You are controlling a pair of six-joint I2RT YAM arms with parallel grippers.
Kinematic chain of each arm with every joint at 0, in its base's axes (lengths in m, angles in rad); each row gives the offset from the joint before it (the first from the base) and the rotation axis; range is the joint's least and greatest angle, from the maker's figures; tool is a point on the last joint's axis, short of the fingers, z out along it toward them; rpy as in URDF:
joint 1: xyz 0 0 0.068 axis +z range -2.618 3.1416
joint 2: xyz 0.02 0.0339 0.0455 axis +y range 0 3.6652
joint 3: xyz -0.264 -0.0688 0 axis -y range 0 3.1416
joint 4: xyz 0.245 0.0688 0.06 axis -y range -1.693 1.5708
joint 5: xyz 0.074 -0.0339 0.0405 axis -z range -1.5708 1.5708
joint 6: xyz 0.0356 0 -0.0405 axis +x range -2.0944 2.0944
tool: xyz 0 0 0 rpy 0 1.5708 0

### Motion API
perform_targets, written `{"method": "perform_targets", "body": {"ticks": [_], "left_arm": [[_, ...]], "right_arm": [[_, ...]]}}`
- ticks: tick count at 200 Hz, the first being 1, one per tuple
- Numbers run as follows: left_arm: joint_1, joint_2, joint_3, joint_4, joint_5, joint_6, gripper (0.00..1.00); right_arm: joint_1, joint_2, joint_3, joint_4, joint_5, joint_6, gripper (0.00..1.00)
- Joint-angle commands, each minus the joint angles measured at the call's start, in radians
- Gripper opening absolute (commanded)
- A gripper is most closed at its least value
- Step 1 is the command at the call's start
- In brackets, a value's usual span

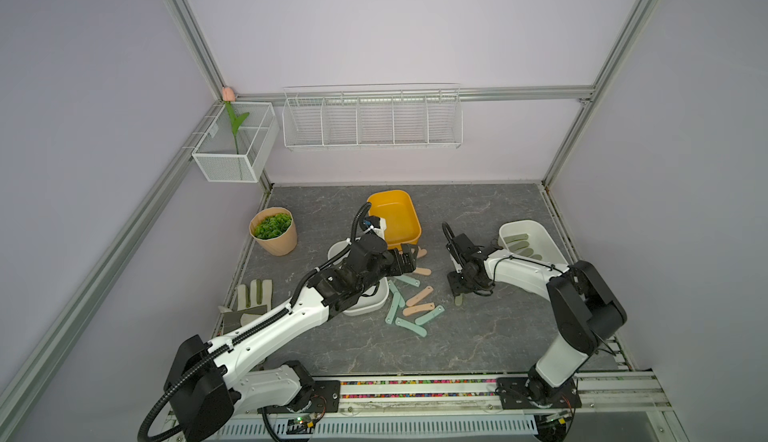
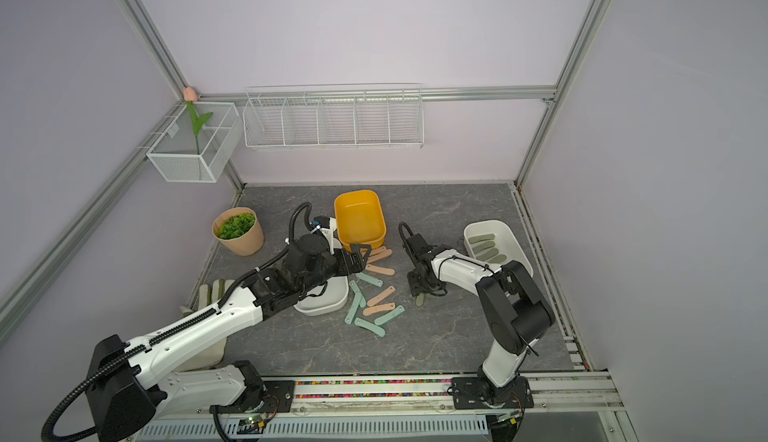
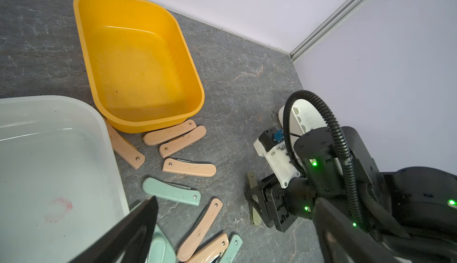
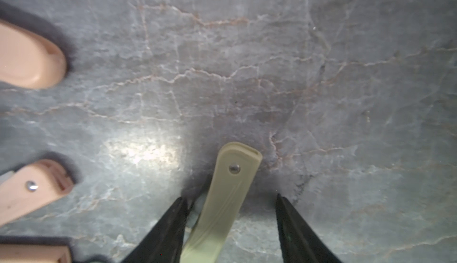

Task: Place the fruit knives into the storage box by color
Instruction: Move the fruit knife to the center of the board, then pick up the fruit knife from the center of the board.

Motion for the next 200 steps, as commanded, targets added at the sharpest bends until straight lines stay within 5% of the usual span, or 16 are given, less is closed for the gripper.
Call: {"method": "perform_targets", "body": {"ticks": [1,200], "left_arm": [[0.005,0.014,-0.002,0.025,-0.008,-0.007,0.99],[0.005,0.006,-0.022,0.054,0.007,-0.004,0.99]], "right_arm": [[0.001,0.023,-0.003,0.015,-0.068,0.024,0.58],[0.087,0.035,-0.02,-0.05,0.052,0.097,0.39]]}}
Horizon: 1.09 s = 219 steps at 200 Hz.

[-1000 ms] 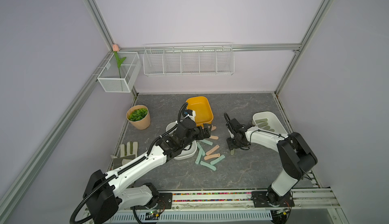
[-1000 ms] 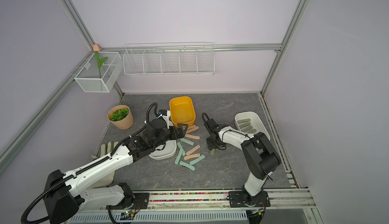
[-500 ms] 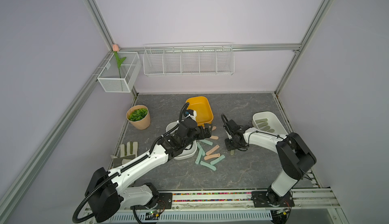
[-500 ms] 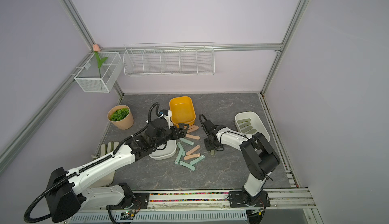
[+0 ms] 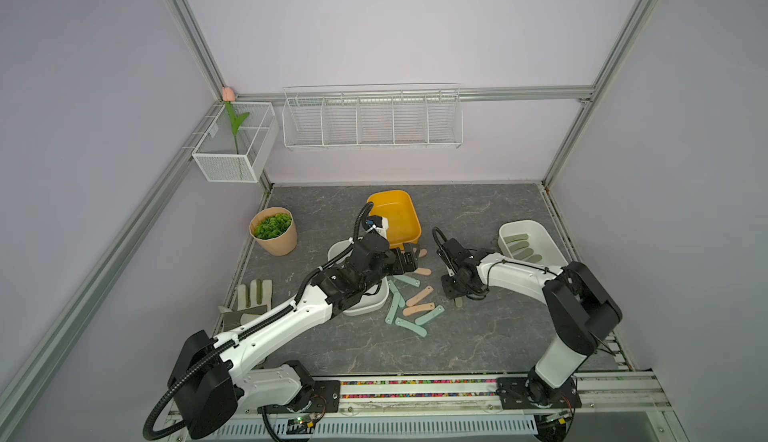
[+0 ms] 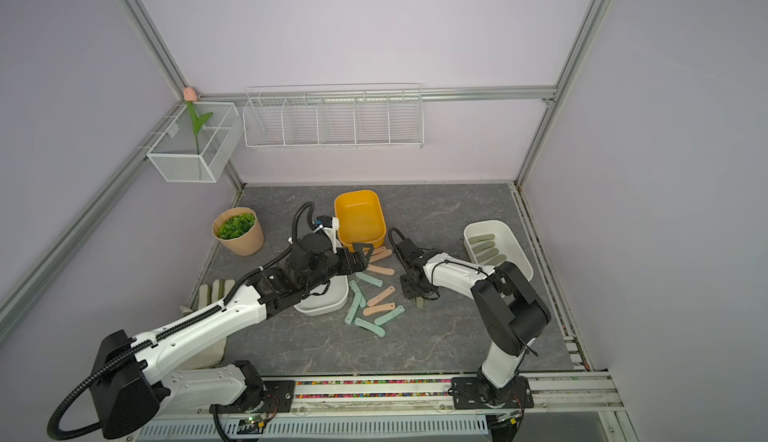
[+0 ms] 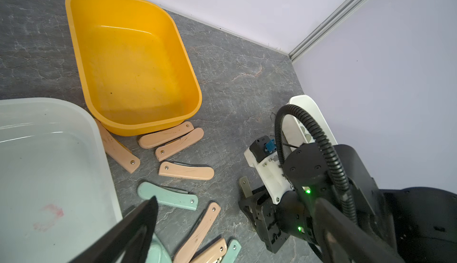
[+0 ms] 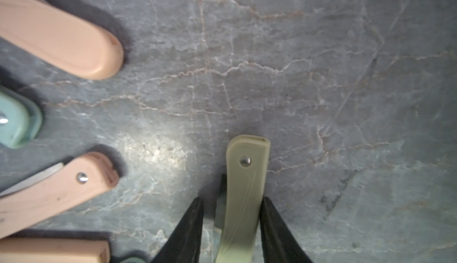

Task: Place the fruit knives into the storage box by color
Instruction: Pick up the fruit knife from the center of the board.

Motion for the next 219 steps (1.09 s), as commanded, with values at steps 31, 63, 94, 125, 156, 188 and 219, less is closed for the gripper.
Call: {"method": "perform_targets", "body": {"ticks": [31,63,94,125,156,188,219], "left_arm": [[0.005,-0.019,-0.021,0.023,0.012,-0.009,0.99],[0.006,-0.021,-0.022,0.027,0.01,-0.007,0.99],[0.005,-0.022,-0.026,0.036,0.021,-0.017,0.99],[0.005,-0.021,-0.027,0.037,0.018,-0.014,0.99],[0.006,-0.021,-0.027,0.037,0.023,-0.019,0.99],[0.006,-0.014,-0.016,0.04,0.023,-0.015,0.99],[0.005,0.009,0.011,0.042,0.038,-0.01,0.99]], "right_arm": [[0.0,-0.001,-0.009,-0.077,0.028,0.017,0.36],[-0.009,-0.025,0.008,-0.088,0.03,0.017,0.35],[-0.021,-0.036,0.015,-0.09,0.028,0.017,0.32],[-0.022,-0.033,0.015,-0.087,0.028,0.016,0.31],[-0.028,-0.046,0.021,-0.086,0.02,0.021,0.29],[-0.044,-0.093,0.05,-0.098,0.01,0.026,0.3],[-0.077,-0.155,0.094,-0.12,-0.012,0.034,0.3]]}}
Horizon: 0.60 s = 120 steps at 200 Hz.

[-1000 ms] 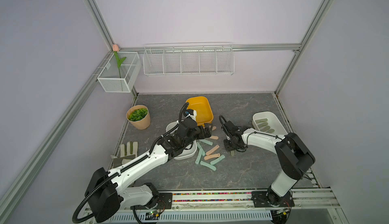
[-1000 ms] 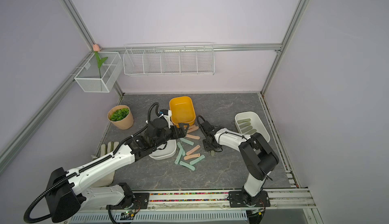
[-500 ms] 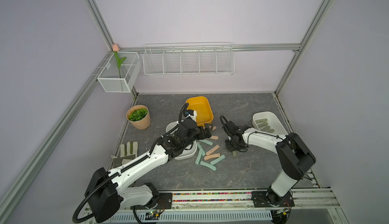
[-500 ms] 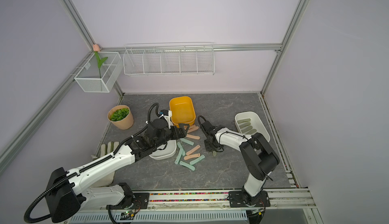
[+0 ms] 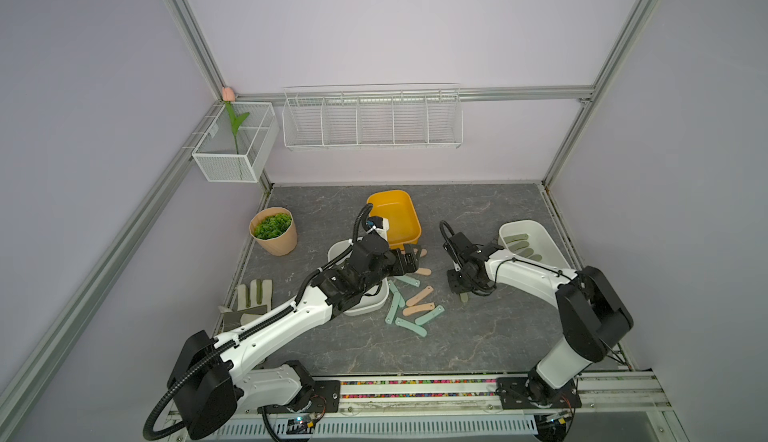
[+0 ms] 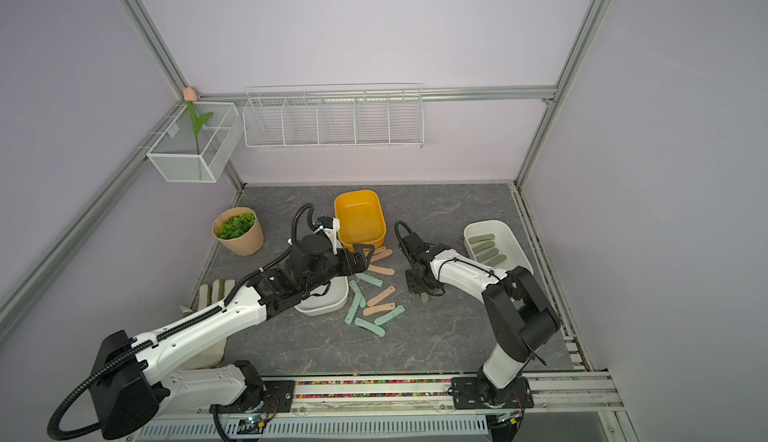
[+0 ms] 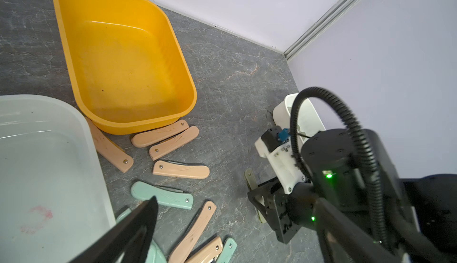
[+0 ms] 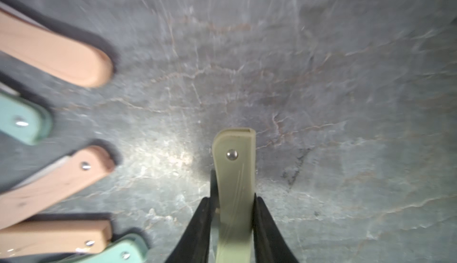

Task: Place the fruit knives into the storage box by color
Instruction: Pick up the fruit knife from the center of the board.

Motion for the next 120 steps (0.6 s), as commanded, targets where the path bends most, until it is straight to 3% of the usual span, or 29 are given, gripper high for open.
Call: {"method": "perform_targets", "body": {"ticks": [1,46,120], "left_arm": [[0.005,0.011,0.028,0.019,0.014,-0.004,0.99],[0.005,0.087,0.118,0.034,0.066,-0.003,0.99],[-0.008,0.373,0.42,0.029,0.221,0.042,0.99]], "right_arm": [[-0.029,-0.072,0.048,-0.035,-0.02,0.019,0.3],[-0.166,-0.173,0.113,-0.054,-0.098,0.043,0.29],[-0.619,-0.263,0.078,-0.056,-0.313,0.126,0.29]]}}
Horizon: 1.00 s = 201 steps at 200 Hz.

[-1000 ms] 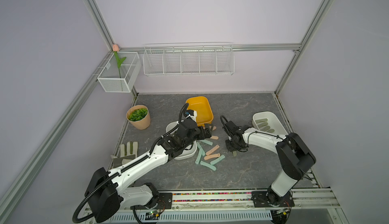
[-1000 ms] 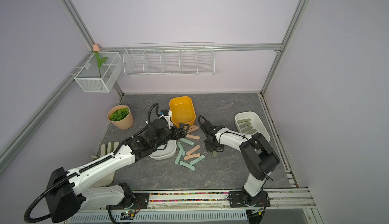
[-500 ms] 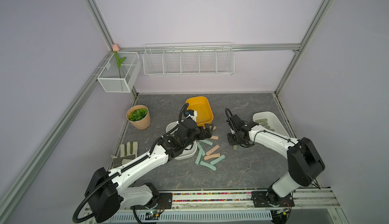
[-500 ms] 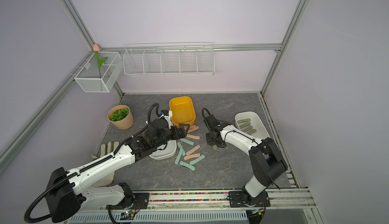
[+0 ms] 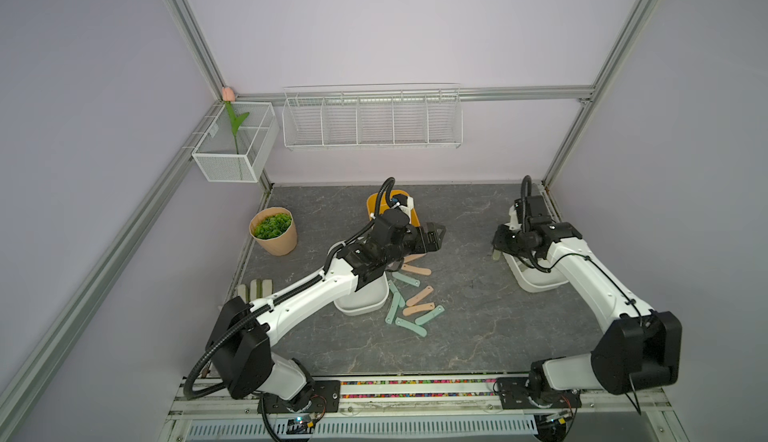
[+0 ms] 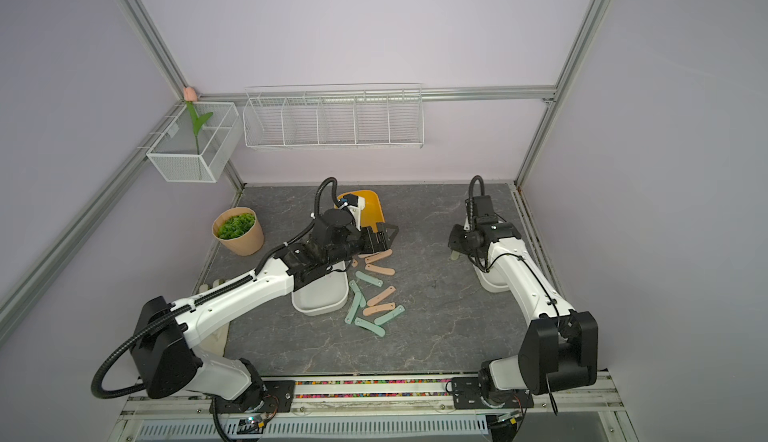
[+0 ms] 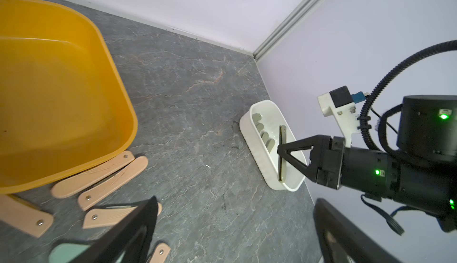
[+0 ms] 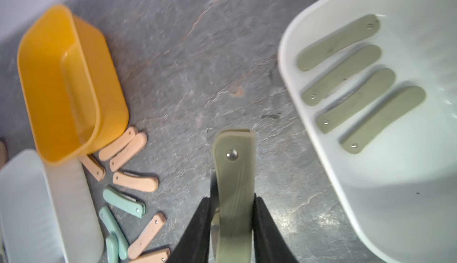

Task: Place the fruit knives into the storage box by color
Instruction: Place the fruit knife in the storage box.

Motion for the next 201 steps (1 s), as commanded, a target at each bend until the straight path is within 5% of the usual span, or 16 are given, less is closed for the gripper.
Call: {"method": "perform_targets", "body": {"ticks": [1,81,201], "left_arm": [[-0.008,0.083,0.1,0.0,0.08,0.027,0.99],[-0.012,0.277,0.274,0.024,0.213,0.033,0.99],[-0.01,0.323,0.313,0.023,0.245,0.045,0.99]], "right_arm": [[-0.121,-0.032,-0.043,-0.019,-0.111,0.055,0.29],[-0.417,0.035,-0.134,0.016,-0.118,0.109,0.29],[-0.451,0.239,-0.124,0.092,-0.08,0.146,0.27]]}}
